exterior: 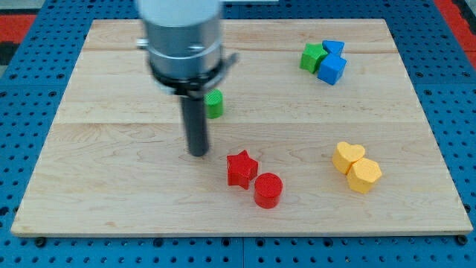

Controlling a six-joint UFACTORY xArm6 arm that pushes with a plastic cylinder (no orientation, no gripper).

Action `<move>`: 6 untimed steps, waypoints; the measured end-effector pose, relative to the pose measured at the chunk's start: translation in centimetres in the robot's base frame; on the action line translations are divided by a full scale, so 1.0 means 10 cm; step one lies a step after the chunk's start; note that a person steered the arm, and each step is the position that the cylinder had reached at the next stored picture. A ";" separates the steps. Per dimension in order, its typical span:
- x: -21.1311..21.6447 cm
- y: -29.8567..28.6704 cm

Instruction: Push the green circle slightly to the right and up

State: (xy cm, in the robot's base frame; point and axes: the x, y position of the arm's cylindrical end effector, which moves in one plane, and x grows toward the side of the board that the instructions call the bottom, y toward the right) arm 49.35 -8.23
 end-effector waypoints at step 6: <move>-1.45 0.66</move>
